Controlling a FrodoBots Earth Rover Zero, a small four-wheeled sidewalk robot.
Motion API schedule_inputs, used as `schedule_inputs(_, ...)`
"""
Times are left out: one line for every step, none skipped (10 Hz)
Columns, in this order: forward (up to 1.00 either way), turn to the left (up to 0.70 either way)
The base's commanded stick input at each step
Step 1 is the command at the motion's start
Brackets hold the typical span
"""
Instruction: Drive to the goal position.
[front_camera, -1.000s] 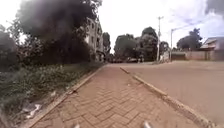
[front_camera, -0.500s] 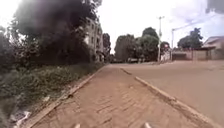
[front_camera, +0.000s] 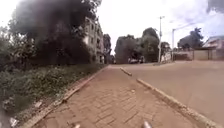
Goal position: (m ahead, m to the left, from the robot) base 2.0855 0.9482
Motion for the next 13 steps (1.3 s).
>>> schedule_inputs(0.5,0.0)
schedule_inputs(0.5,0.0)
schedule_inputs(0.5,0.0)
schedule_inputs(0.5,0.0)
schedule_inputs(0.5,0.0)
schedule_inputs(0.5,0.0)
schedule_inputs(0.5,0.0)
schedule_inputs(0.5,0.0)
schedule_inputs(0.5,0.0)
schedule_inputs(0.5,0.0)
schedule_inputs(0.5,0.0)
schedule_inputs(0.5,0.0)
schedule_inputs(0.5,0.0)
